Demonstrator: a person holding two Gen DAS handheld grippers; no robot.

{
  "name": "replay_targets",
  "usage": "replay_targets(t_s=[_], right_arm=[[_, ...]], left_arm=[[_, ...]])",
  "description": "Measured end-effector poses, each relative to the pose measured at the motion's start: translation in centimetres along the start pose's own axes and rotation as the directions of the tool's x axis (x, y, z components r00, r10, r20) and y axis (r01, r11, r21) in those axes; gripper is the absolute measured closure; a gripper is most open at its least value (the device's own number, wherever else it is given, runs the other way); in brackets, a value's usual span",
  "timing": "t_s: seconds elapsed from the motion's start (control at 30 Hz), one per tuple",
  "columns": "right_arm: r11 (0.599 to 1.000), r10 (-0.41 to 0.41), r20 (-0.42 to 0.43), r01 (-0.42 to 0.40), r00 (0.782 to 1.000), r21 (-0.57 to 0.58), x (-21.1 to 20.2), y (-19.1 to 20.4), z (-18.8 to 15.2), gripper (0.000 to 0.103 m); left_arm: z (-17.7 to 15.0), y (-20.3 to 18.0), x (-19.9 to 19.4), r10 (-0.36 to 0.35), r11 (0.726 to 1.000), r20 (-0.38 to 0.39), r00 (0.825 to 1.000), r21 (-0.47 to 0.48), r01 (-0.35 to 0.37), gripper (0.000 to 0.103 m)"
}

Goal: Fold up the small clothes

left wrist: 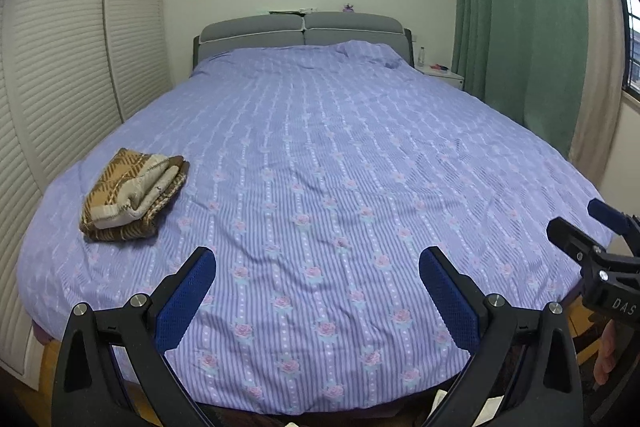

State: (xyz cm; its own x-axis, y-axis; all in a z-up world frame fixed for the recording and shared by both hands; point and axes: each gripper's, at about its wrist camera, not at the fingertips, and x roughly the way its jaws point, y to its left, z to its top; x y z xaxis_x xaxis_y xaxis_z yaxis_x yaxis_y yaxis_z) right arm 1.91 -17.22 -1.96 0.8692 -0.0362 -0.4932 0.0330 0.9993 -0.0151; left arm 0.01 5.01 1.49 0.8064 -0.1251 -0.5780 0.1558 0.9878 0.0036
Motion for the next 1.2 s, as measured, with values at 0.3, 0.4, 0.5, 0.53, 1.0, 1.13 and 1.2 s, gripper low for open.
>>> replay_targets(t_s=[0.3, 0.4, 0.5, 0.53, 1.0, 1.13, 1.2], right_arm=[[1.000, -0.003, 0.030, 0.003, 1.000, 0.004, -1.4, -0.3, 0.4, 0.002], [1.000, 0.002, 0.032, -0.002, 0.999, 0.001, -1.6, -0.2, 0.4, 0.002], [1.000, 0.002, 0.036, -0.002, 0.999, 0.000, -1.7, -0.1, 0.4, 0.002], [1.000, 0.003, 0.035, -0.003, 0.999, 0.000, -1.7, -0.1, 0.4, 0.002], [1.000, 0.005, 0.036, -0.005, 0.999, -0.004, -1.9, -0.3, 0.4, 0.002], [1.000, 0.006, 0.031, -0.006, 1.000, -0.004, -1.8, -0.3, 0.3, 0.002], [1.000, 0.004, 0.029, -0.004, 1.000, -0.005, -1.8, -0.3, 0.3, 0.002]], left_arm=[[0.0, -0.2, -0.8, -0.010, 1.000, 0.024, 1.000, -0.004, 0.010, 0.000], [0.0, -0.1, -1.0, -0.008, 1.000, 0.030, 1.000, -0.008, 0.008, 0.000], [0.1, -0.1, -1.2, -0.009, 1.000, 0.036, 0.999, -0.009, 0.009, 0.000], [0.1, -0.2, -1.3, -0.008, 1.000, 0.037, 0.999, -0.007, 0.008, 0.000], [0.2, -0.5, -1.9, -0.037, 0.999, 0.044, 0.998, 0.011, 0.036, 0.000], [0.1, -0.7, -2.0, -0.044, 0.999, 0.044, 0.998, 0.018, 0.043, 0.000], [0.1, -0.7, -2.0, -0.049, 0.999, 0.043, 0.998, 0.018, 0.049, 0.000]])
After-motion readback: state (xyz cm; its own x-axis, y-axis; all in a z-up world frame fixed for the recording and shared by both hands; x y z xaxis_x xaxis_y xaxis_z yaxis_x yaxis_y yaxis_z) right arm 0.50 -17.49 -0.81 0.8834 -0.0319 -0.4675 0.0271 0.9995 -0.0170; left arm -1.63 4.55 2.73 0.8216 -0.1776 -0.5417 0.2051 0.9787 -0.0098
